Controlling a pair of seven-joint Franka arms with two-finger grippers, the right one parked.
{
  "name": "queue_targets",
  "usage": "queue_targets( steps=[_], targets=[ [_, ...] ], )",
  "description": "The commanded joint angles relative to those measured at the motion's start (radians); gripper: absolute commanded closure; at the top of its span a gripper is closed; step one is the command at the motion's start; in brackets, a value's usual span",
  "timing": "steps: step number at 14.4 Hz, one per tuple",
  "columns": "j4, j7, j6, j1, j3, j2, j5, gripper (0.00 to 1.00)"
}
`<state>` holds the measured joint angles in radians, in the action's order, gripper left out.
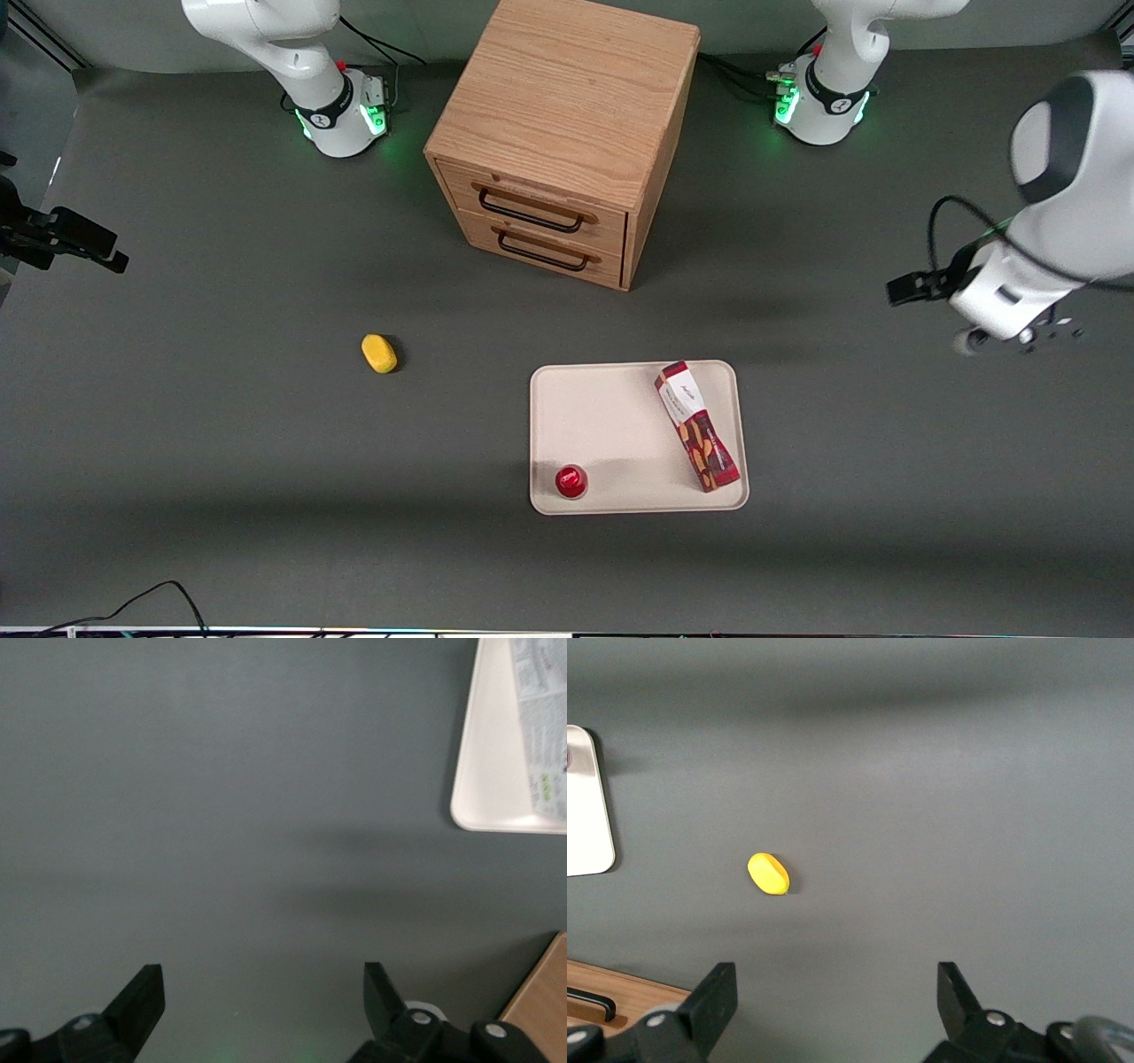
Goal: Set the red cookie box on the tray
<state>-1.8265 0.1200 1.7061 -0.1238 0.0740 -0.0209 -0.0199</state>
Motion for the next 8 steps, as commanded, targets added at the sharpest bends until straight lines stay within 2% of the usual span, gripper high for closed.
queue_targets(
  steps=[1,3,6,8],
  targets=[
    [-0.106,-0.067,-0.006,-0.008,0.010,0.185,-0.040,0.00],
    [-0.090,-0.086,-0.054,-0.013,0.050,0.228,-0.031,0.00],
    [0.016,-0.074,-0.155,-0.013,0.050,0.211,-0.014,0.00],
    [0.030,-0.053,-0.171,-0.017,0.050,0.208,-0.014,0.00]
  ],
)
